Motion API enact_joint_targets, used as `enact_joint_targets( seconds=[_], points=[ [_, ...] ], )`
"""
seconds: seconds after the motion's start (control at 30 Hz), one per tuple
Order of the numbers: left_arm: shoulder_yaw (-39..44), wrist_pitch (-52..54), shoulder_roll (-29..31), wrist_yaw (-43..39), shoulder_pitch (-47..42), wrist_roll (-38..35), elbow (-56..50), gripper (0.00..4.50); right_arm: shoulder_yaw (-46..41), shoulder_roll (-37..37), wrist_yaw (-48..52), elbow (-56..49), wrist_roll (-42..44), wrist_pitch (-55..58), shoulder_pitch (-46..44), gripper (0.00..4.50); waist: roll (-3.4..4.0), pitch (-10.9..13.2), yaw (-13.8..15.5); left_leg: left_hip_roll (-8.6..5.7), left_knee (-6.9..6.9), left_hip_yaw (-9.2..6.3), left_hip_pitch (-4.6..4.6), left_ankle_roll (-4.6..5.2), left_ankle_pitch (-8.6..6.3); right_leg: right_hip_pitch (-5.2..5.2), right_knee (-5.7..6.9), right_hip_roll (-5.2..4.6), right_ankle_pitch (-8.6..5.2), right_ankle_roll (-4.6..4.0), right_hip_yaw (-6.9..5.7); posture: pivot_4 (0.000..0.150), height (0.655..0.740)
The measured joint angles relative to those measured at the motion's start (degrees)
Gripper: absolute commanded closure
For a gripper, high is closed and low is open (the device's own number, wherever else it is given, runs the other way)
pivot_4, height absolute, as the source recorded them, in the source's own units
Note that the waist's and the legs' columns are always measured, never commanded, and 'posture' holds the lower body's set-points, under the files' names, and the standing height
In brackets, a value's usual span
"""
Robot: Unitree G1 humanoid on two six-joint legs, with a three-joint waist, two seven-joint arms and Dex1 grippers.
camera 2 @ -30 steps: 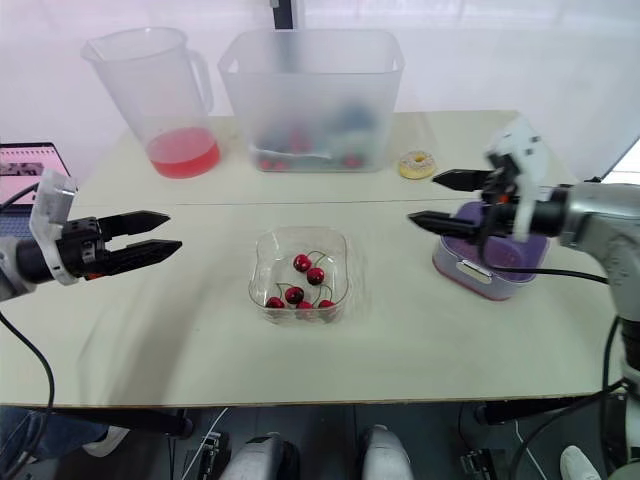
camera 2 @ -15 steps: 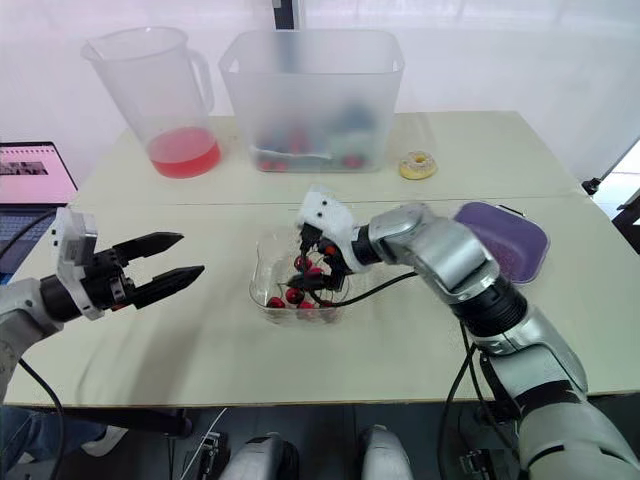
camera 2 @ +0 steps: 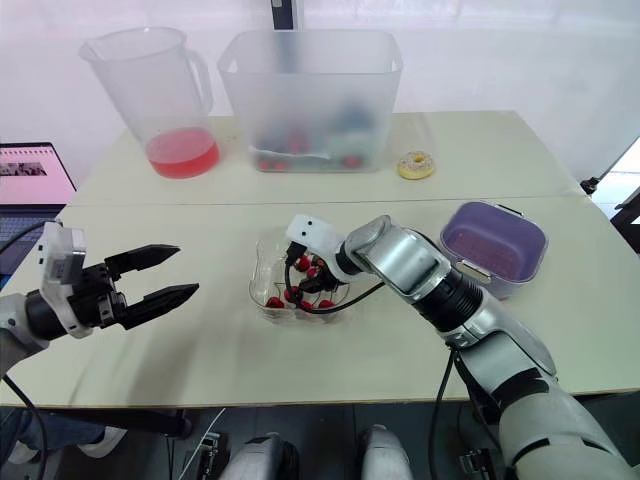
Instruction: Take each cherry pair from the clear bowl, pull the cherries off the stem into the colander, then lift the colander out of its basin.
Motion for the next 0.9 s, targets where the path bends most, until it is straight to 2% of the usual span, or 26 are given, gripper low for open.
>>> enact_joint_targets(
  seconds=[0.17, 0.67, 0.77, 0.8, 0.9],
  points=[
    [0.0, 0.0, 1.9, -0.7, 1.0, 0.0, -0.7, 0.00, 0.2, -0.2, 0.5, 0.1, -1.5, 0.3, 0.0, 1.74, 0.01, 0.0, 0.0, 0.00, -0.01, 0.01, 0.00, 0.00, 0.00, 0.00, 0.00, 0.00, 0.00, 0.00, 0.00, 0.150, 0.6886],
    [-0.5, -0.5, 2.2, -0.4, 1.4, 1.6, -1.0, 0.00, 2.0, -0.2, 3.3, 4.4, -5.5, -1.6, -1.3, 1.74, 0.01, 0.0, 0.0, 0.00, -0.02, 0.01, 0.00, 0.00, 0.00, -0.01, 0.00, 0.01, 0.00, 0.00, 0.00, 0.150, 0.6886],
    [-0.9, -0.6, 2.2, -0.3, 1.4, 1.7, -1.0, 0.00, 2.6, -0.2, 4.1, 4.5, -6.4, -2.2, -1.4, 2.54, 0.01, 0.0, 0.0, 0.01, -0.02, 0.00, 0.00, 0.00, 0.00, -0.01, 0.00, 0.01, 0.00, 0.00, 0.00, 0.150, 0.6886],
    [-0.9, -0.6, 2.2, -0.2, 1.3, 1.7, -1.0, 0.00, 2.6, -0.2, 4.3, 4.6, -6.7, -2.4, -1.5, 2.97, 0.01, 0.0, 0.0, 0.01, -0.02, 0.00, 0.00, 0.00, 0.00, -0.01, 0.00, 0.01, 0.00, 0.00, 0.00, 0.150, 0.6886],
    [-1.1, -1.0, 2.2, -0.1, 1.3, 1.9, -1.0, 0.00, 2.7, -0.1, 4.8, 5.0, -7.1, -3.1, -1.6, 2.97, 0.01, 0.0, 0.0, 0.01, -0.02, 0.00, 0.00, 0.00, 0.00, -0.02, 0.00, 0.01, 0.00, 0.00, 0.00, 0.150, 0.6886]
  ],
)
